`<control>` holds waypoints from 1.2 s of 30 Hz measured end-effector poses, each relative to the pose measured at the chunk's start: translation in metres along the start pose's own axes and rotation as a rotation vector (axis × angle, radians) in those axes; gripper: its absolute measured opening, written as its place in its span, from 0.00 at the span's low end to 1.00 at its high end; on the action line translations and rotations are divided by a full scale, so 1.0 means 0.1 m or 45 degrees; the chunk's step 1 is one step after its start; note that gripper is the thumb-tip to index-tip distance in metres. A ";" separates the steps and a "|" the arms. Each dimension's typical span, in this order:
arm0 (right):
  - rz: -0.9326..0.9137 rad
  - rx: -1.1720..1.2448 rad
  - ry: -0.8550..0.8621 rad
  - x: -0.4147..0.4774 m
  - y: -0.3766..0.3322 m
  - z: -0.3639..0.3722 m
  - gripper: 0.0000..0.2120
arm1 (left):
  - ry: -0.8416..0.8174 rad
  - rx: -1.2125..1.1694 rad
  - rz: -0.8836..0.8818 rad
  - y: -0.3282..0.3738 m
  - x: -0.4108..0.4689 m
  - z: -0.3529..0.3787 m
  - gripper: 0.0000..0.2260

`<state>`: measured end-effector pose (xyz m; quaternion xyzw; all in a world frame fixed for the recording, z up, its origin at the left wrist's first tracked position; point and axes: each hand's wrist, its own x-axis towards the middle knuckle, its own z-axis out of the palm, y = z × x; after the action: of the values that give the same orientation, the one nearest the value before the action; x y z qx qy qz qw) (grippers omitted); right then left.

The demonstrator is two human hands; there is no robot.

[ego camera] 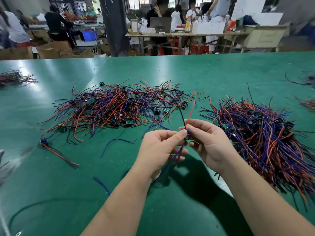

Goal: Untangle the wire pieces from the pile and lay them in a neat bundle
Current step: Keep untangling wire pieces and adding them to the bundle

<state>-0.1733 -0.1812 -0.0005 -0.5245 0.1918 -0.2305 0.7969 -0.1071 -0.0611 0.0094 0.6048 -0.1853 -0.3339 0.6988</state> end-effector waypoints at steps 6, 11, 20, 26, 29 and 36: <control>0.001 -0.069 -0.007 -0.02 0.07 0.04 0.07 | 0.045 -0.050 -0.018 -0.04 0.02 -0.01 0.09; 0.087 0.018 0.020 -0.02 0.06 0.05 0.07 | -0.091 -0.074 -0.136 -0.01 0.01 -0.03 0.11; 0.252 0.165 -0.078 0.02 -0.12 0.04 0.10 | -0.291 -0.198 -0.141 0.07 -0.01 -0.07 0.11; 0.337 0.229 -0.122 0.01 -0.06 0.03 0.07 | -0.319 -0.003 -0.061 0.04 -0.01 -0.09 0.10; 0.392 0.321 -0.122 -0.03 -0.01 -0.04 0.09 | -0.359 0.014 -0.138 0.01 -0.02 -0.08 0.10; 0.221 0.203 0.106 -0.02 -0.07 -0.10 0.04 | -0.492 0.202 -0.241 0.01 -0.04 -0.12 0.08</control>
<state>-0.1815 -0.1900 0.0018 -0.4308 0.2505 -0.1969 0.8443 -0.1020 -0.0495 0.0089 0.5975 -0.2838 -0.4921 0.5660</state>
